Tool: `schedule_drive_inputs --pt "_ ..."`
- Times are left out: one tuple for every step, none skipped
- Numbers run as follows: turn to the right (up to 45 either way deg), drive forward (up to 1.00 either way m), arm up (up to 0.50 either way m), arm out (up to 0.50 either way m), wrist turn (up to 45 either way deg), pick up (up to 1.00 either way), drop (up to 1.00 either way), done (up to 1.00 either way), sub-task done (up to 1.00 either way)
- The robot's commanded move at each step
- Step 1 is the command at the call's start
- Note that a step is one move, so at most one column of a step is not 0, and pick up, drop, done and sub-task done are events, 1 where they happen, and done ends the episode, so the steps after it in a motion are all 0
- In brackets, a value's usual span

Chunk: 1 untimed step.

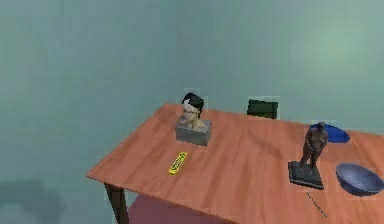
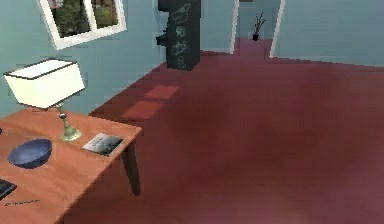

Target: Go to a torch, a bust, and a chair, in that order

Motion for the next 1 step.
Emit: schedule_drive_inputs --pt "45.0 0.00 0.00 0.00 0.0 0.00 0.00 0.00 0.00"
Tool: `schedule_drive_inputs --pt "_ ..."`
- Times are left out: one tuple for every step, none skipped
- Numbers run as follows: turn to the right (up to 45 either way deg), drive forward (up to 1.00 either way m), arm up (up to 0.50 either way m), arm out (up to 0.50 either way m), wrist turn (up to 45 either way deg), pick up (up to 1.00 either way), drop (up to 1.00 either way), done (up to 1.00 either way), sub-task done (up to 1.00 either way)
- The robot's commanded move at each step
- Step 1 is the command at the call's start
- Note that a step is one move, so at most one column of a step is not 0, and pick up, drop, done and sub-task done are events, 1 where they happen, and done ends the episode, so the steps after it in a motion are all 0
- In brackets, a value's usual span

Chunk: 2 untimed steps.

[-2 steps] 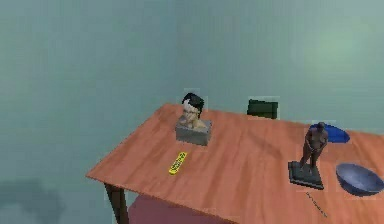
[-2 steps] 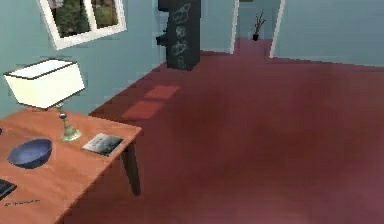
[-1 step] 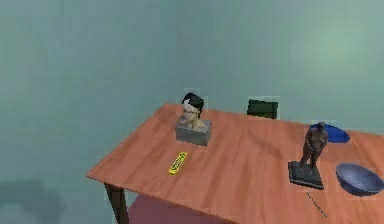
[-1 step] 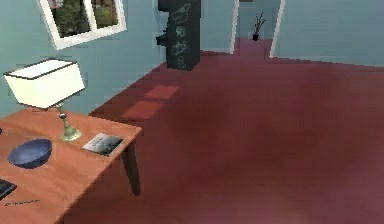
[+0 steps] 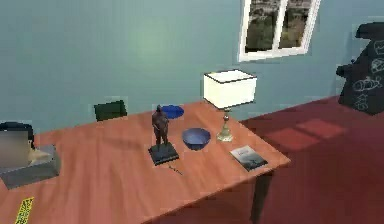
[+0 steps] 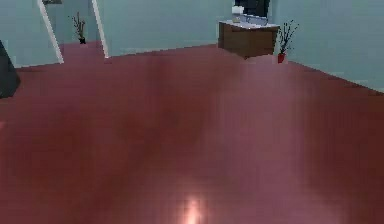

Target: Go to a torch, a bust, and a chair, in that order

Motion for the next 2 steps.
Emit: schedule_drive_inputs --pt "45.0 0.00 0.00 0.00 0.0 0.00 0.00 0.00 0.00" --pt "18.0 0.00 0.00 0.00 0.0 0.00 0.00 0.00 0.00"
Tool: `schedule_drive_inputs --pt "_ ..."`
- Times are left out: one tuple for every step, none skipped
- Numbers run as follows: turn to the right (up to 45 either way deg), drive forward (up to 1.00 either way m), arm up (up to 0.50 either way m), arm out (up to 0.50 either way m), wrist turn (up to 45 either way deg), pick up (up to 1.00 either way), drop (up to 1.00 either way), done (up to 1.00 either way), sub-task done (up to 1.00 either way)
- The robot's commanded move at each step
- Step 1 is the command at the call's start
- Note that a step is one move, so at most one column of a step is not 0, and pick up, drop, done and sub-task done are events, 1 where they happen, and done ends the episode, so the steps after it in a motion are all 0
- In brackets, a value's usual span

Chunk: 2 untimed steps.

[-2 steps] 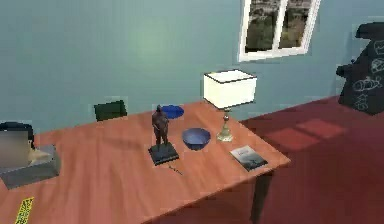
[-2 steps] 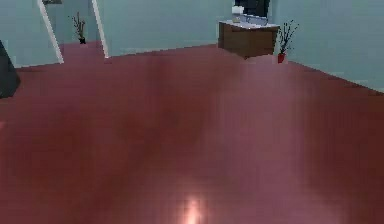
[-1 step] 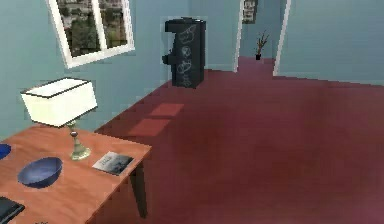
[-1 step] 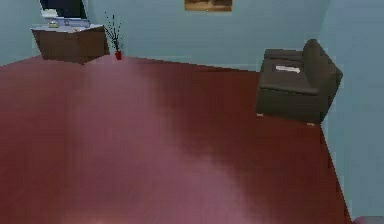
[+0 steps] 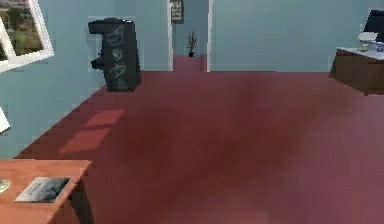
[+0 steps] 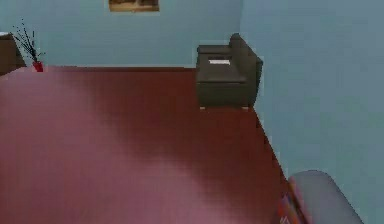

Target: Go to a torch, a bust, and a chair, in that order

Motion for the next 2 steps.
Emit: schedule_drive_inputs --pt "0.0 1.00 0.00 0.00 0.0 0.00 0.00 0.00 0.00" --pt "0.0 1.00 0.00 0.00 0.0 0.00 0.00 0.00 0.00"
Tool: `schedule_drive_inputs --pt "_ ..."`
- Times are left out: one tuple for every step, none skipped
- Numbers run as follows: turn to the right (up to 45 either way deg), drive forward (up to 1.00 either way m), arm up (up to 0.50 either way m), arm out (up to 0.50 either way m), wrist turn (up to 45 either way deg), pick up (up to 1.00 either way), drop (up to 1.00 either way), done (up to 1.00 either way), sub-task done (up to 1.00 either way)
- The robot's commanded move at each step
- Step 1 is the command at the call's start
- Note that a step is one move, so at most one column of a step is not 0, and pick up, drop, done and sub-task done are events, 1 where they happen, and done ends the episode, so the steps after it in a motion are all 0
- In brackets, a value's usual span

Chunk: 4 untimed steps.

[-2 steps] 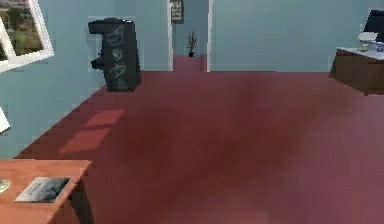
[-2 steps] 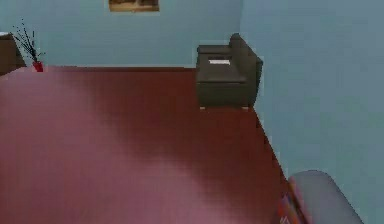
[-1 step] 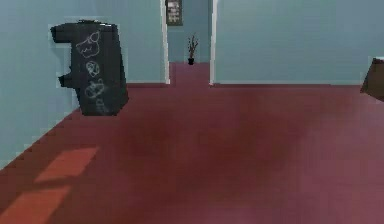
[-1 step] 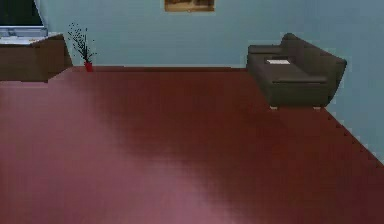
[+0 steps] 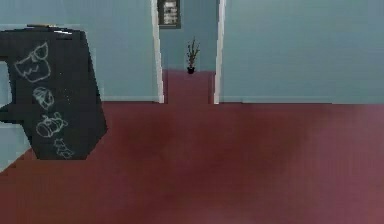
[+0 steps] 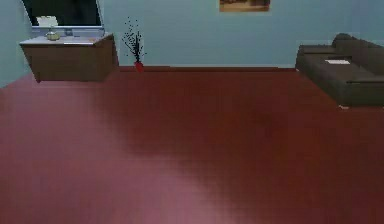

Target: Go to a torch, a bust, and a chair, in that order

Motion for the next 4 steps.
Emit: schedule_drive_inputs --pt "0.0 1.00 0.00 0.00 0.0 0.00 0.00 0.00 0.00" --pt "0.0 1.00 0.00 0.00 0.0 0.00 0.00 0.00 0.00" --pt "0.0 1.00 0.00 0.00 0.0 0.00 0.00 0.00 0.00" --pt "21.0 0.00 0.00 0.00 0.0 0.00 0.00 0.00 0.00"
